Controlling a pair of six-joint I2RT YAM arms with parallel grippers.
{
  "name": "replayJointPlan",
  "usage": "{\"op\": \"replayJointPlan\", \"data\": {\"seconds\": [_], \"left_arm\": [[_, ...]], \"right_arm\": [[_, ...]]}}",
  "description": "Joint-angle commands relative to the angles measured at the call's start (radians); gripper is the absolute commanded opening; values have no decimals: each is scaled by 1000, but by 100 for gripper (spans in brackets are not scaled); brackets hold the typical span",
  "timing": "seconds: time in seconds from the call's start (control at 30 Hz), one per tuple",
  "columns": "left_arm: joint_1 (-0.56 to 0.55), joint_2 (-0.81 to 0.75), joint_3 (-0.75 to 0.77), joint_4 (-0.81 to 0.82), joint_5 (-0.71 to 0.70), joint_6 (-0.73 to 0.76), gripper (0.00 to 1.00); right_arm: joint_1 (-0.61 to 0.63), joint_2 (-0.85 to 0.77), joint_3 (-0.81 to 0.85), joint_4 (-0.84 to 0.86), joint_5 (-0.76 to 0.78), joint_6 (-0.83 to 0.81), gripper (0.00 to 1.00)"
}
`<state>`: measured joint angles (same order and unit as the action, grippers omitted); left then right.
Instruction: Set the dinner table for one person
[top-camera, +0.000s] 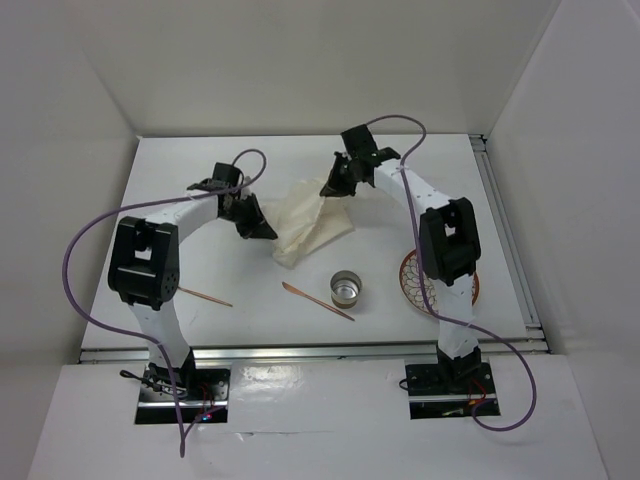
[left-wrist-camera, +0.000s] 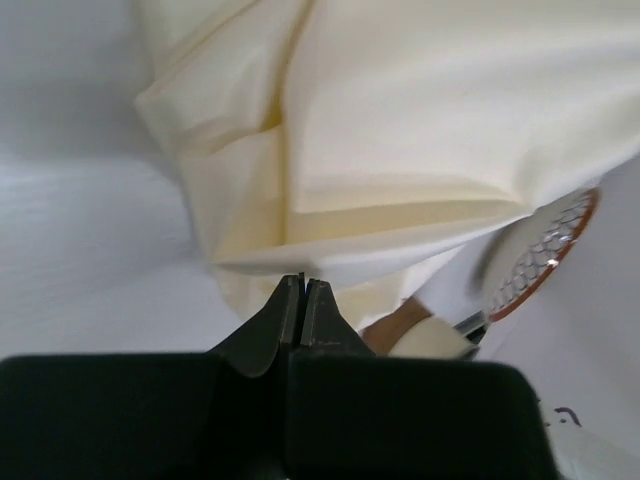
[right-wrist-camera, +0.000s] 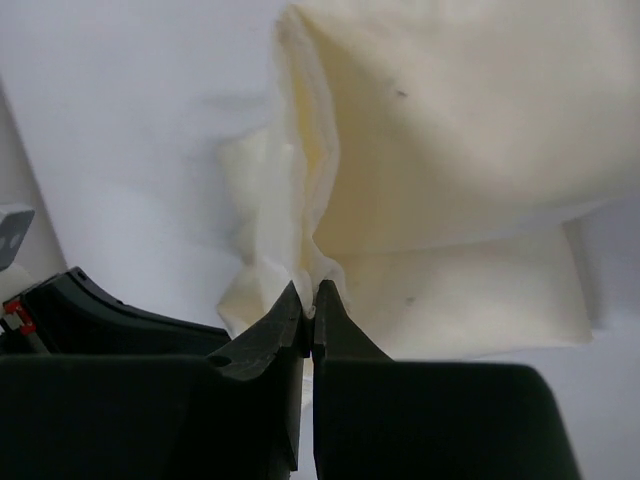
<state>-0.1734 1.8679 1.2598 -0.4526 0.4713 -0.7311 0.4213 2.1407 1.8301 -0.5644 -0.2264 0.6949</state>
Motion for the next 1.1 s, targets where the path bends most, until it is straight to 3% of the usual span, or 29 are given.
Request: {"op": "replayJointPlan", "data": {"seconds": [0.0, 0.17, 0.27, 0.33, 0.57, 0.7, 0.87, 0.97, 1.07], "left_arm": [[0, -56, 186, -42, -13, 24, 0], [40, 22, 638, -181, 0, 24, 0], [40, 16, 719, -209, -13, 24, 0], [40, -10, 666, -198, -13, 13, 0], [40, -72, 328, -133, -3, 13, 20], [40, -23, 248, -90, -28, 13, 59], [8, 86, 294, -167, -49, 36, 76], [-15, 121, 317, -187, -82, 73, 100], [-25, 161, 363, -225, -95, 93, 100]], "right_arm": [[8, -105, 156, 1, -14, -32, 0], [-19, -74, 470, -38, -71, -67, 0], [-19, -125, 460, -48, -58, -77, 0], [-19, -237, 300, -20, -19, -77, 0], [-47, -715, -455, 95, 133, -77, 0], [-56, -921, -772, 54, 142, -45, 0], [-56, -969, -920, 8, 151, 14, 0], [-56, -969, -942, -5, 151, 41, 0], [-56, -969, -942, -5, 151, 51, 0]]}}
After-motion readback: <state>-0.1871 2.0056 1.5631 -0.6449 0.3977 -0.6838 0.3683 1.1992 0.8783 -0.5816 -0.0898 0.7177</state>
